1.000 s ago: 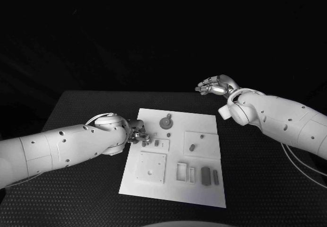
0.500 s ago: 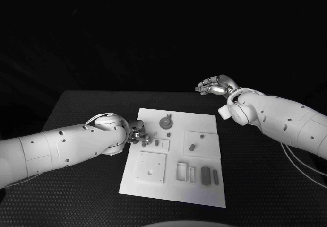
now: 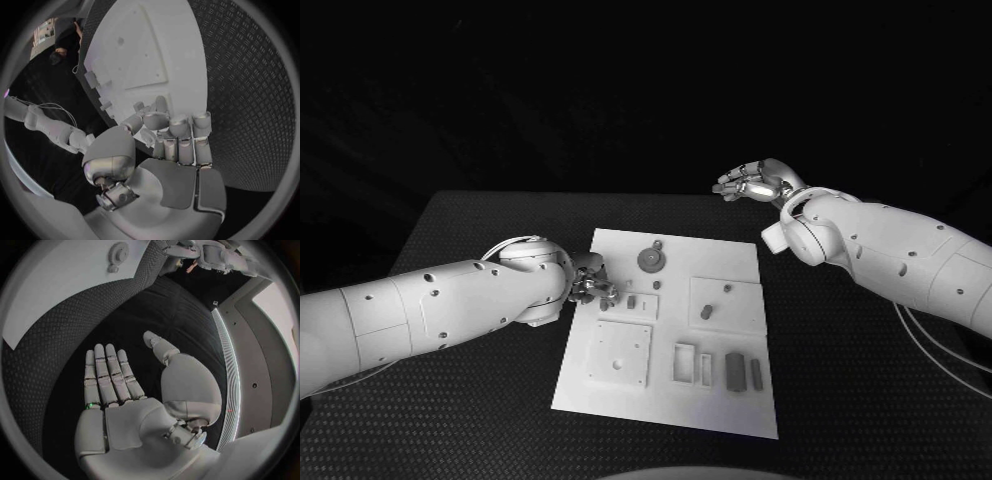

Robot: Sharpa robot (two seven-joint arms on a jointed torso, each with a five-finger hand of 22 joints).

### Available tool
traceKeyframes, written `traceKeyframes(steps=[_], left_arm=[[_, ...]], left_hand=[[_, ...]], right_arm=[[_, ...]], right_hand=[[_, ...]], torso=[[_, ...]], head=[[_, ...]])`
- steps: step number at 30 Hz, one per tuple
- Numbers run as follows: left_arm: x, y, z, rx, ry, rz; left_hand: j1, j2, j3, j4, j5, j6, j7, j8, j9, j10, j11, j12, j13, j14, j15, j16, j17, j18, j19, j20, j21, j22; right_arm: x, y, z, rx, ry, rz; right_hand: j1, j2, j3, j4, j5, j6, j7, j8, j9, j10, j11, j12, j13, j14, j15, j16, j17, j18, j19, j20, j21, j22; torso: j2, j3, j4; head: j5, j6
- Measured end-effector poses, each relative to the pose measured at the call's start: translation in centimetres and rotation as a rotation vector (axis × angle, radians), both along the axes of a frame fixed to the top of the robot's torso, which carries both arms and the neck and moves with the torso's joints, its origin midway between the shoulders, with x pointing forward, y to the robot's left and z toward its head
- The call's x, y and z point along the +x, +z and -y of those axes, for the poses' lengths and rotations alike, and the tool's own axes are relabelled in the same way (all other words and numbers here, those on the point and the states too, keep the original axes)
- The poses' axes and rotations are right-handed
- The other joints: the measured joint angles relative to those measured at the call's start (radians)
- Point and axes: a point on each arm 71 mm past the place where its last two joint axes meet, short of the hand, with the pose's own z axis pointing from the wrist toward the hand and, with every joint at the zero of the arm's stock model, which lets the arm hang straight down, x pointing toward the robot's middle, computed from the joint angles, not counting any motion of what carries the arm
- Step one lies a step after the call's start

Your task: Assemble the parts on the task board

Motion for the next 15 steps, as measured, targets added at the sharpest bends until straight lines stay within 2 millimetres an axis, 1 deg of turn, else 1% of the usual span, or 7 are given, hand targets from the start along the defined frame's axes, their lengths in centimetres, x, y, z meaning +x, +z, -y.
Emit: traceKeyframes(steps=[10,11,14,15], left_arm=[[0.10,-0.01,-0.03,-0.002,-0.001,-0.008],[0.12,-0.01,-0.01,-0.003,0.000,-0.009],[0.22,-0.01,-0.03,-0.005,0.005,-0.011],[0.25,0.00,-0.03,-0.006,0.006,-0.012]], left_hand=[[0.001,0.001,0.000,0.000,0.000,0.000,0.000,0.003,-0.002,0.000,0.000,0.000,0.000,0.002,0.002,0.000,0.000,0.000,0.000,0.000,0.000,-0.001],[0.001,0.001,0.000,0.000,-0.003,0.000,0.000,0.003,-0.002,0.000,0.000,0.000,-0.001,0.002,0.002,0.000,0.000,0.000,0.000,0.000,0.000,-0.002],[0.000,0.002,-0.001,-0.002,-0.029,0.000,0.000,0.004,-0.002,0.000,0.000,0.000,-0.004,0.000,0.000,0.000,-0.001,0.000,-0.004,0.004,0.000,-0.006],[-0.001,0.011,-0.005,-0.007,-0.042,0.000,0.000,0.004,-0.004,0.000,0.000,0.000,-0.005,-0.001,-0.001,0.000,-0.001,0.000,-0.004,0.004,0.000,-0.009]], right_arm=[[-0.01,-0.04,0.00,0.000,0.000,-0.001],[-0.01,-0.04,0.00,0.000,0.000,-0.001],[0.00,-0.05,0.01,0.000,0.000,-0.001],[0.00,-0.05,0.01,0.000,0.000,-0.001]], right_hand=[[0.000,0.000,-0.003,0.003,0.000,0.000,0.000,0.000,-0.001,0.000,0.000,0.000,0.000,0.000,0.000,0.000,0.000,0.000,0.000,0.000,0.000,0.001],[0.000,0.000,-0.003,0.003,0.000,0.000,0.000,0.000,-0.001,0.000,0.000,0.000,0.000,0.000,0.000,0.000,0.000,0.000,0.000,0.000,0.000,0.001],[0.000,0.000,-0.003,0.003,0.000,0.000,0.000,0.000,-0.001,0.000,0.000,0.000,0.000,0.000,0.000,0.000,0.000,0.000,0.000,0.000,0.000,0.001],[0.000,0.000,-0.003,0.003,0.000,0.000,0.000,0.000,-0.001,0.000,0.000,0.000,0.000,0.000,0.000,0.000,0.000,0.000,0.000,0.000,0.000,0.001]], torso=[[0.000,0.0005,0.0004],[0.000,0.0006,0.0004],[0.000,0.0011,-0.0001],[0.000,0.0012,-0.0002]], head=[[-0.001,-0.001],[-0.001,-0.001],[0.000,-0.002],[0.000,-0.001]])
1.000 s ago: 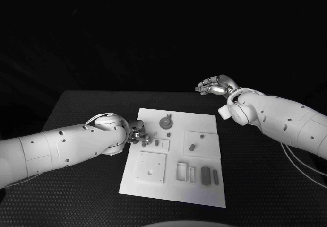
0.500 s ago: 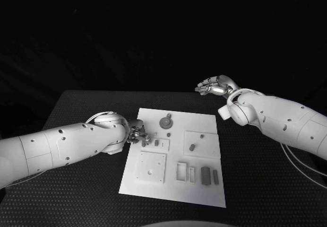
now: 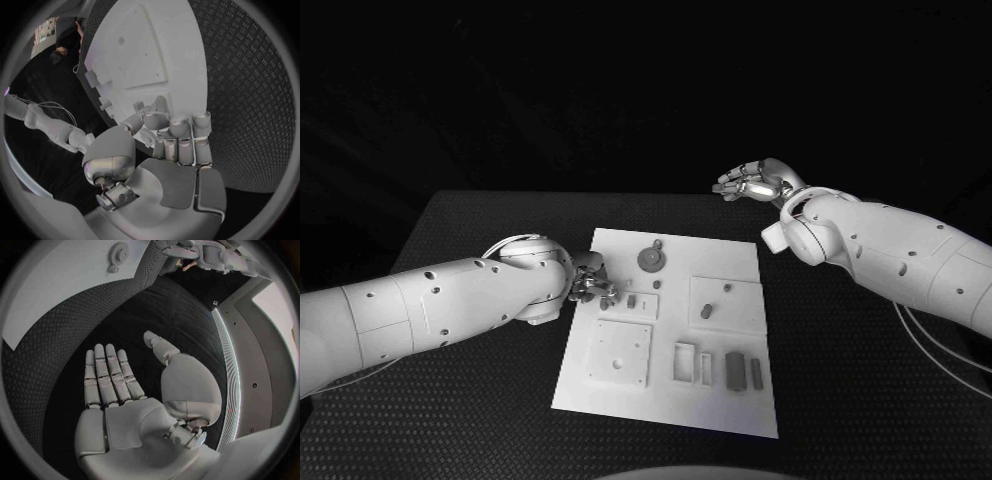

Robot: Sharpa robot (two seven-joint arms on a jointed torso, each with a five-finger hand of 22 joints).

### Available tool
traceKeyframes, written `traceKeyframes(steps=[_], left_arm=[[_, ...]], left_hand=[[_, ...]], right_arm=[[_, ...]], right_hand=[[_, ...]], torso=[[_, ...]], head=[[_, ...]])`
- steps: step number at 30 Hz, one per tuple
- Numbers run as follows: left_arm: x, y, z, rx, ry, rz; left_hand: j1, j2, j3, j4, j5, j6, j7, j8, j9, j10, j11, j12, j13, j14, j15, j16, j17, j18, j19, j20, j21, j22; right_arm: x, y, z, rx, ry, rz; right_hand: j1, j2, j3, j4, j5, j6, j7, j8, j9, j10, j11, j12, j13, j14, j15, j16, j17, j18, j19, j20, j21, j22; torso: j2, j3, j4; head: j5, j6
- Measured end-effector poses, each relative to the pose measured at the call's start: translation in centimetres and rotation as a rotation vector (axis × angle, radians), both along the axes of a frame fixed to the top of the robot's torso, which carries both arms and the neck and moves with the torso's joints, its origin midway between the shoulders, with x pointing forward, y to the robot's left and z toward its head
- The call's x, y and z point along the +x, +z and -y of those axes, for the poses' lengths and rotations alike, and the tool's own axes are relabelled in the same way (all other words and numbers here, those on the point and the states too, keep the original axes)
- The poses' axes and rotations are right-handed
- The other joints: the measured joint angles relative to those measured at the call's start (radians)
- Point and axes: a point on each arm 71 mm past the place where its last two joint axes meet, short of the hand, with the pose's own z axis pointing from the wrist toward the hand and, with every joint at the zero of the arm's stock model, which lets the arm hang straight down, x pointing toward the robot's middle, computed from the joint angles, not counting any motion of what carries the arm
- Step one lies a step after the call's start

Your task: Assemble the parts on the task board

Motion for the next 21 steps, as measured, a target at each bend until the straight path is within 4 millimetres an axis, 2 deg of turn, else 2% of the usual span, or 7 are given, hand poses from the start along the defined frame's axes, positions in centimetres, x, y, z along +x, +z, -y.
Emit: traceKeyframes(steps=[2,6,9,13,15,17,21], left_arm=[[0.06,0.02,-0.01,-0.001,0.003,-0.001],[0.15,0.04,-0.02,-0.003,0.008,-0.002],[0.17,0.05,-0.03,-0.005,0.009,-0.003],[0.20,0.00,-0.07,-0.004,0.012,-0.004],[0.23,-0.06,-0.16,-0.002,0.015,-0.005],[0.23,-0.09,-0.18,0.000,0.016,-0.005],[0.24,-0.11,-0.18,0.001,0.018,-0.005]], left_hand=[[0.003,0.003,-0.002,-0.002,-0.022,0.000,0.000,0.000,-0.002,0.000,0.000,0.000,-0.001,-0.001,-0.001,0.000,0.000,0.000,0.000,0.000,0.000,-0.002],[0.011,0.010,-0.023,0.016,-0.039,0.000,0.000,0.000,-0.004,0.000,0.000,0.000,-0.003,-0.002,-0.001,0.000,-0.001,0.000,0.000,0.000,0.000,-0.006],[0.010,0.010,-0.027,0.037,-0.083,0.000,0.000,0.000,-0.005,0.000,0.000,0.000,-0.006,-0.002,-0.001,0.000,-0.001,0.000,-0.004,0.004,0.000,-0.010],[-0.005,-0.018,-0.032,0.052,-0.098,0.003,-0.003,0.001,-0.005,0.000,0.000,0.000,-0.007,-0.004,-0.003,0.000,-0.001,0.000,-0.004,0.004,0.000,-0.012],[-0.016,-0.030,-0.033,0.053,-0.098,0.027,-0.027,-0.004,-0.009,-0.029,-0.010,0.002,-0.007,-0.009,-0.005,0.000,-0.001,0.000,-0.004,0.004,0.000,-0.013],[-0.018,-0.042,-0.034,0.060,-0.098,0.036,-0.035,-0.004,-0.009,-0.043,-0.014,0.004,-0.007,-0.009,-0.005,0.000,-0.001,0.000,-0.004,0.004,0.004,-0.013],[-0.021,-0.053,-0.034,0.068,-0.105,0.044,-0.033,-0.004,-0.008,-0.040,-0.019,0.004,-0.008,-0.010,-0.006,0.000,-0.001,0.000,-0.004,0.004,0.004,-0.015]], right_arm=[[0.00,0.00,0.00,0.000,0.000,0.000],[0.00,-0.02,0.02,0.000,0.000,0.000],[0.00,-0.02,0.03,0.000,-0.001,0.000],[0.00,-0.02,0.02,0.000,0.000,0.000],[0.00,-0.02,0.01,0.000,0.000,0.000],[0.00,-0.02,0.01,0.000,0.000,0.000],[0.00,-0.02,0.00,0.000,0.000,-0.001]], right_hand=[[0.000,0.000,0.000,0.000,0.000,0.000,0.000,0.000,0.000,0.000,0.000,0.000,0.000,0.000,0.000,0.000,-0.001,0.000,0.000,0.000,0.000,0.000],[0.000,0.000,0.000,0.000,0.000,0.000,0.000,0.000,0.000,0.000,0.000,0.000,0.000,0.000,0.000,0.000,-0.001,0.000,0.000,0.000,0.000,0.000],[0.000,0.000,0.000,0.000,0.000,0.000,0.000,0.000,0.000,0.000,0.000,0.000,0.000,0.000,0.000,0.000,-0.001,0.000,0.000,0.000,0.000,0.000],[0.000,0.000,0.000,0.000,0.000,0.000,0.000,0.000,0.000,0.000,0.000,0.000,0.000,0.000,0.000,0.000,-0.001,0.000,0.000,0.000,0.000,0.000],[0.000,0.000,0.000,0.000,0.000,0.000,0.000,0.000,0.000,0.000,0.000,0.000,0.000,0.000,0.000,0.000,-0.001,0.000,0.000,0.000,0.000,0.000],[0.000,0.000,0.000,0.000,0.000,0.000,0.000,0.000,0.000,0.000,0.000,0.000,0.000,0.000,0.000,0.000,-0.002,0.000,0.000,0.000,-0.004,0.000],[0.000,0.000,0.000,0.000,0.000,0.000,0.000,0.000,0.000,0.000,0.000,0.000,0.000,0.000,0.000,0.000,-0.002,0.000,0.000,0.000,-0.004,0.001]], torso=[[0.000,0.0000,-0.0001],[0.000,0.0002,-0.0002],[0.000,0.0002,0.0000],[0.000,0.0003,0.0006],[0.000,0.0002,0.0006],[0.000,0.0000,0.0008],[0.000,-0.0001,0.0008]], head=[[0.000,0.001],[-0.001,0.002],[-0.002,0.002],[-0.002,0.002],[-0.002,0.002],[-0.002,0.002],[-0.002,0.001]])
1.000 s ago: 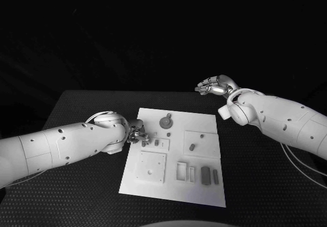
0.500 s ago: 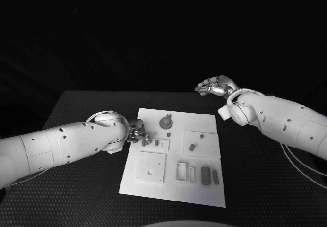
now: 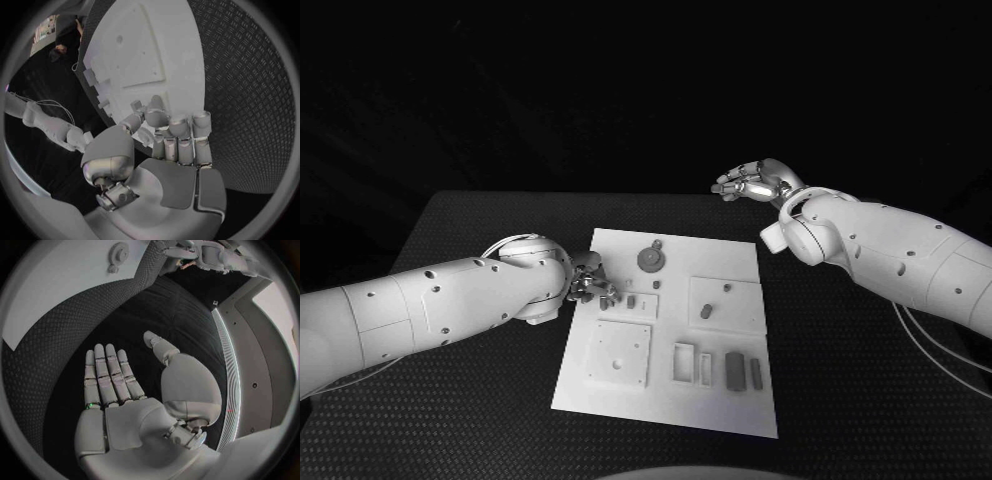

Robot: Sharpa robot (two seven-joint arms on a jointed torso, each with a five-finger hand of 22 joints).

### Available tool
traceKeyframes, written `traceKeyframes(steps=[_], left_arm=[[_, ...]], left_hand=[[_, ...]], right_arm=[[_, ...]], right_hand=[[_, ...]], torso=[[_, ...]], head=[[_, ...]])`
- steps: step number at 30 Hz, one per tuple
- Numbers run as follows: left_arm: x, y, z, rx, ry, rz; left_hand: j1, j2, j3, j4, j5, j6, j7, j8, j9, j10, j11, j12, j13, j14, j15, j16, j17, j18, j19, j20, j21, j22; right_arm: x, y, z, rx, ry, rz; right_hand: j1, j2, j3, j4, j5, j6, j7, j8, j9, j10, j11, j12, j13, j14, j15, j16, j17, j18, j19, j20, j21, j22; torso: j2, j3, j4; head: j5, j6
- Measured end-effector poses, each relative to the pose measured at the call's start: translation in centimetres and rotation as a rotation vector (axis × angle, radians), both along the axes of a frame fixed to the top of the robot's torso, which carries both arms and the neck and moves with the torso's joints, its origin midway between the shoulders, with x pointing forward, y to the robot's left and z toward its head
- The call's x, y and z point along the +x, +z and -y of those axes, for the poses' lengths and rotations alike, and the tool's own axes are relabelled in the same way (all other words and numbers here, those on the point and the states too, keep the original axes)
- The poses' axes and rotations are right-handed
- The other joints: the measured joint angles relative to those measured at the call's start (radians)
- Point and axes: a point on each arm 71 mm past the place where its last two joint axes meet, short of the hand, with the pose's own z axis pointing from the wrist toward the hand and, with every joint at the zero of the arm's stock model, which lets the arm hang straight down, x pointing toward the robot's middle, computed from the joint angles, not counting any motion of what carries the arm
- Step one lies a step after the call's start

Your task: Assemble the parts on the task board

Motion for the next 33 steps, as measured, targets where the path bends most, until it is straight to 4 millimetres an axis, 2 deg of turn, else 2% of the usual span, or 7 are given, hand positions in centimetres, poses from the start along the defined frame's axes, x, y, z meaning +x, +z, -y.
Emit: traceKeyframes(steps=[6,11,13,22,31,32,33], left_arm=[[-0.03,-0.07,0.00,0.001,0.001,-0.001],[-0.03,-0.08,0.01,0.001,0.001,-0.001],[-0.03,-0.09,0.03,0.001,0.001,-0.001],[0.00,-0.06,0.03,-0.001,0.003,0.001],[0.23,0.17,-0.06,-0.007,0.013,0.012],[0.27,0.23,-0.06,-0.009,0.014,0.014],[0.32,0.33,-0.05,-0.012,0.016,0.016]], left_hand=[[-0.010,-0.012,-0.004,0.010,-0.007,0.000,0.007,0.000,0.001,0.000,0.000,0.000,0.000,0.004,-0.004,0.000,0.000,0.000,0.000,0.000,0.000,-0.002],[-0.027,-0.041,-0.017,0.028,-0.016,0.002,0.008,0.000,0.001,0.000,0.000,0.000,-0.001,0.004,-0.004,0.000,0.000,0.000,0.000,0.000,0.004,-0.005],[-0.032,-0.052,-0.019,0.039,-0.016,0.002,0.008,0.001,0.003,0.000,0.000,0.000,-0.001,0.004,-0.004,0.000,0.000,0.016,0.000,0.000,0.004,-0.006],[-0.052,-0.081,-0.017,0.073,-0.016,0.002,0.009,0.005,0.008,0.000,0.000,0.004,-0.001,0.004,-0.004,0.000,0.000,0.016,0.000,0.000,0.004,-0.011],[-0.064,-0.139,-0.001,0.133,-0.016,0.002,0.008,0.010,0.014,0.000,0.000,0.008,0.001,0.004,-0.004,0.000,0.000,0.016,0.000,0.000,0.011,-0.017],[-0.066,-0.134,-0.026,0.125,-0.016,0.000,0.009,0.012,0.017,0.000,0.000,0.009,0.003,0.004,-0.004,0.000,0.001,0.016,0.000,0.000,0.013,-0.017],[-0.079,-0.104,-0.090,0.091,-0.016,-0.007,0.010,0.016,0.021,-0.002,-0.003,0.012,0.005,0.003,-0.004,0.000,0.002,0.016,-0.013,-0.001,0.015,-0.017]], right_arm=[[0.00,-0.02,-0.01,0.000,0.000,0.000],[-0.01,-0.06,0.00,0.000,0.000,-0.001],[-0.02,-0.11,-0.01,0.000,0.000,-0.002],[-0.07,-0.32,-0.06,0.000,0.001,-0.006],[-0.09,-0.35,-0.03,0.000,0.001,-0.007],[-0.09,-0.36,-0.03,0.000,0.001,-0.007],[-0.09,-0.36,-0.03,0.000,0.001,-0.007]], right_hand=[[0.000,0.000,0.000,0.000,0.000,0.000,0.000,0.000,-0.001,0.000,0.000,0.000,0.000,0.000,0.000,0.000,0.000,0.000,0.000,0.000,0.000,0.000],[0.000,0.000,0.000,0.000,0.000,0.000,0.000,0.000,-0.001,0.000,0.000,0.000,0.000,0.000,0.000,0.000,-0.001,0.000,0.000,0.000,0.000,0.000],[0.000,0.000,0.000,0.000,0.000,0.000,0.000,0.000,-0.001,0.000,0.000,0.000,0.000,0.000,0.000,0.000,-0.001,0.000,0.000,0.000,0.000,0.000],[0.000,0.000,0.000,0.000,0.000,0.000,0.000,0.000,-0.001,0.000,0.000,0.000,0.000,0.000,0.000,0.000,-0.001,0.000,-0.004,-0.003,0.000,0.001],[0.000,0.000,0.000,0.000,0.000,0.000,0.000,0.000,-0.001,0.000,0.000,0.000,0.000,-0.003,0.003,0.000,-0.002,0.000,-0.004,-0.003,0.000,0.001],[0.000,0.000,0.000,0.000,0.000,0.000,0.000,0.000,-0.001,0.000,0.000,0.000,0.000,-0.003,0.003,0.000,-0.002,0.000,-0.004,-0.003,0.000,0.001],[0.000,0.000,0.000,0.000,0.000,0.000,0.000,0.000,-0.001,0.000,0.000,0.000,0.000,-0.003,0.003,0.000,-0.002,0.000,-0.004,-0.003,0.000,0.001]], torso=[[0.000,-0.0005,-0.0002],[0.000,-0.0005,0.0000],[0.000,-0.0005,0.0003],[0.000,-0.0005,0.0004],[0.000,-0.0007,-0.0002],[0.000,-0.0007,-0.0002],[0.000,-0.0007,-0.0002]], head=[[-0.001,0.000],[-0.002,-0.001],[-0.002,-0.001],[-0.001,-0.002],[-0.001,-0.002],[-0.001,-0.002],[-0.001,-0.001]])
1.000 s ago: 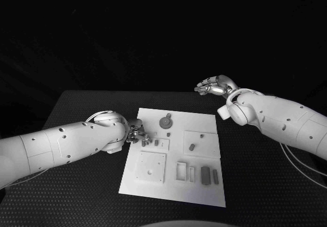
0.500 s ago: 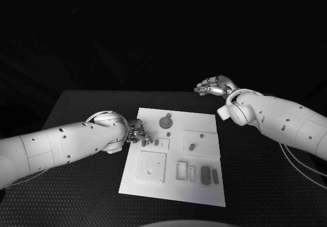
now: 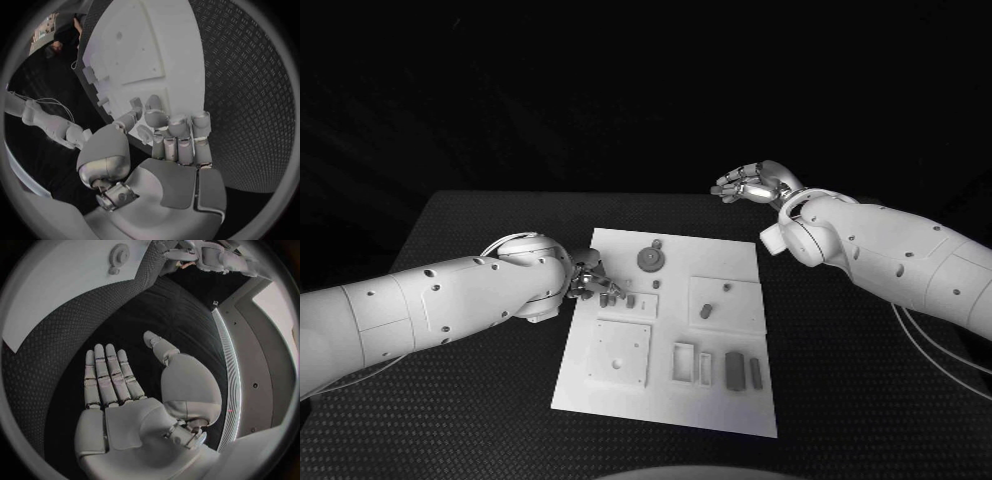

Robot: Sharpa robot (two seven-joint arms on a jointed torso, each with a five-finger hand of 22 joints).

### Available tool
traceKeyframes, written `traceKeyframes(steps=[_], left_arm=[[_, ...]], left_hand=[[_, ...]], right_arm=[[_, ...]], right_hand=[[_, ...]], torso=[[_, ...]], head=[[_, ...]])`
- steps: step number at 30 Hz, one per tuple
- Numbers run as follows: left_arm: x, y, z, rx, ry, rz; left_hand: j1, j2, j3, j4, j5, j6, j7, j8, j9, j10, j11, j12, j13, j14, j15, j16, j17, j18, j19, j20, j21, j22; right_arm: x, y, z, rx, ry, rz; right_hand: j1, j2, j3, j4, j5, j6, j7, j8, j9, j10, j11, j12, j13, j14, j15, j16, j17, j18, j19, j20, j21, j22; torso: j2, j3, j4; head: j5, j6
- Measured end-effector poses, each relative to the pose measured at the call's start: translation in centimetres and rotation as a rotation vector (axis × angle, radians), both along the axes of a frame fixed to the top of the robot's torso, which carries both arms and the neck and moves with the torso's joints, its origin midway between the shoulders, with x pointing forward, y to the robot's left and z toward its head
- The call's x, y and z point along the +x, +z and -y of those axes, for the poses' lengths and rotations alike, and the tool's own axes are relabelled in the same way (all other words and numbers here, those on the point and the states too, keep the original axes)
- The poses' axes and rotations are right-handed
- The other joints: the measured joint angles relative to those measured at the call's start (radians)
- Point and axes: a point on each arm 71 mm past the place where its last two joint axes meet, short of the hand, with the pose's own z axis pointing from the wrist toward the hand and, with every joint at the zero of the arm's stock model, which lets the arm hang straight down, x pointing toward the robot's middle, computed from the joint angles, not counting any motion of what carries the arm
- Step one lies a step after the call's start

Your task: Assemble the parts on the task board

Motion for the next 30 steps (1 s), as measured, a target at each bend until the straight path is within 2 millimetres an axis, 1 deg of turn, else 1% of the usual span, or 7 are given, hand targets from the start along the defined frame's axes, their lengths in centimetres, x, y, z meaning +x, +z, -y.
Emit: traceKeyframes(steps=[2,10,19,20,24,28,30], left_arm=[[0.2,0.3,0.0,-0.008,0.004,0.007],[0.9,1.9,0.0,-0.069,0.034,0.023],[1.9,4.1,0.0,-0.208,0.080,0.043],[2.0,4.4,0.3,-0.241,0.080,0.050],[2.3,4.8,1.9,-0.343,0.042,0.084],[2.6,4.7,3.2,-0.407,-0.027,0.156],[2.6,4.7,3.6,-0.423,-0.065,0.196]], left_hand=[[-0.009,0.028,-0.055,-0.033,0.000,-0.004,-0.003,0.001,0.002,-0.004,-0.004,0.000,0.002,-0.005,-0.005,0.000,0.002,0.000,-0.009,0.005,0.000,0.000],[-0.009,0.032,-0.075,-0.053,0.000,-0.014,-0.002,-0.001,0.001,-0.004,-0.004,0.000,0.002,-0.008,-0.007,0.000,0.002,0.010,-0.008,0.005,0.000,-0.004],[0.033,-0.018,-0.051,-0.069,0.000,-0.090,0.027,-0.043,-0.019,-0.053,0.025,-0.057,-0.027,-0.060,0.010,-0.052,-0.023,0.016,-0.045,0.013,-0.031,-0.027],[0.069,-0.012,-0.036,-0.093,0.000,-0.133,0.046,-0.060,-0.024,-0.100,0.043,-0.101,-0.047,-0.102,0.029,-0.091,-0.042,0.013,-0.081,0.018,-0.058,-0.038],[0.229,0.030,-0.010,-0.200,0.043,-0.238,0.113,-0.086,-0.031,-0.228,0.113,-0.279,-0.139,-0.231,0.129,-0.246,-0.126,-0.056,-0.208,0.053,-0.170,-0.089],[0.441,0.019,0.017,-0.219,0.078,-0.308,0.152,-0.113,-0.057,-0.335,0.189,-0.505,-0.265,-0.305,0.224,-0.379,-0.204,-0.065,-0.293,0.067,-0.259,-0.130],[0.484,0.011,0.029,-0.223,0.078,-0.312,0.153,-0.119,-0.069,-0.336,0.208,-0.583,-0.309,-0.299,0.233,-0.396,-0.215,-0.065,-0.294,0.066,-0.267,-0.134]], right_arm=[[0.0,0.0,0.0,0.000,0.000,0.000],[0.0,0.0,0.0,0.000,0.000,0.000],[0.0,0.0,0.1,-0.001,-0.002,0.000],[0.0,0.0,0.2,-0.001,-0.003,0.000],[0.1,0.0,0.2,-0.002,-0.006,-0.001],[0.1,-0.1,0.2,-0.003,-0.007,-0.001],[0.1,-0.1,0.2,-0.002,-0.007,-0.001]], right_hand=[[0.000,0.000,0.000,0.000,0.000,0.000,0.000,0.000,0.000,0.000,0.000,0.000,0.000,0.000,0.000,0.000,0.000,0.000,0.000,0.000,0.000,0.000],[0.000,0.000,0.000,0.000,0.000,0.000,0.000,0.000,-0.001,0.000,0.000,0.000,0.000,0.000,0.000,0.000,0.000,0.000,0.000,0.000,0.000,0.001],[0.000,0.000,0.000,0.000,0.000,0.000,0.000,0.000,-0.001,0.000,0.000,0.000,0.000,0.000,0.000,0.000,-0.001,0.000,0.000,0.000,-0.004,0.001],[0.000,0.000,0.000,0.000,0.000,0.000,0.000,0.000,-0.001,0.000,0.000,0.000,0.000,0.000,0.000,0.000,-0.001,0.000,0.000,0.000,-0.004,0.001],[0.000,0.000,0.000,0.000,0.000,0.000,0.000,0.000,-0.001,0.000,0.000,0.000,0.000,0.000,0.000,0.000,-0.001,0.000,0.000,0.000,-0.004,0.002],[0.000,0.000,0.000,0.000,0.000,0.000,0.000,0.000,-0.001,0.000,0.000,0.000,0.000,0.000,0.000,0.000,-0.001,0.000,0.000,0.000,-0.004,0.002],[0.000,0.000,0.000,0.000,0.000,0.000,0.000,0.000,-0.001,0.000,0.000,0.000,0.000,0.000,0.000,0.000,-0.001,0.000,0.000,0.000,-0.004,0.002]], torso=[[0.000,-0.0001,0.0000],[0.000,-0.0002,-0.0002],[0.000,0.0008,0.0006],[0.000,0.0008,0.0005],[0.000,0.0009,0.0000],[0.000,0.0010,-0.0009],[0.001,0.0002,-0.0012]], head=[[-0.001,0.000],[-0.001,0.002],[-0.005,0.008],[-0.006,0.009],[-0.008,0.014],[-0.012,0.018],[-0.014,0.020]])
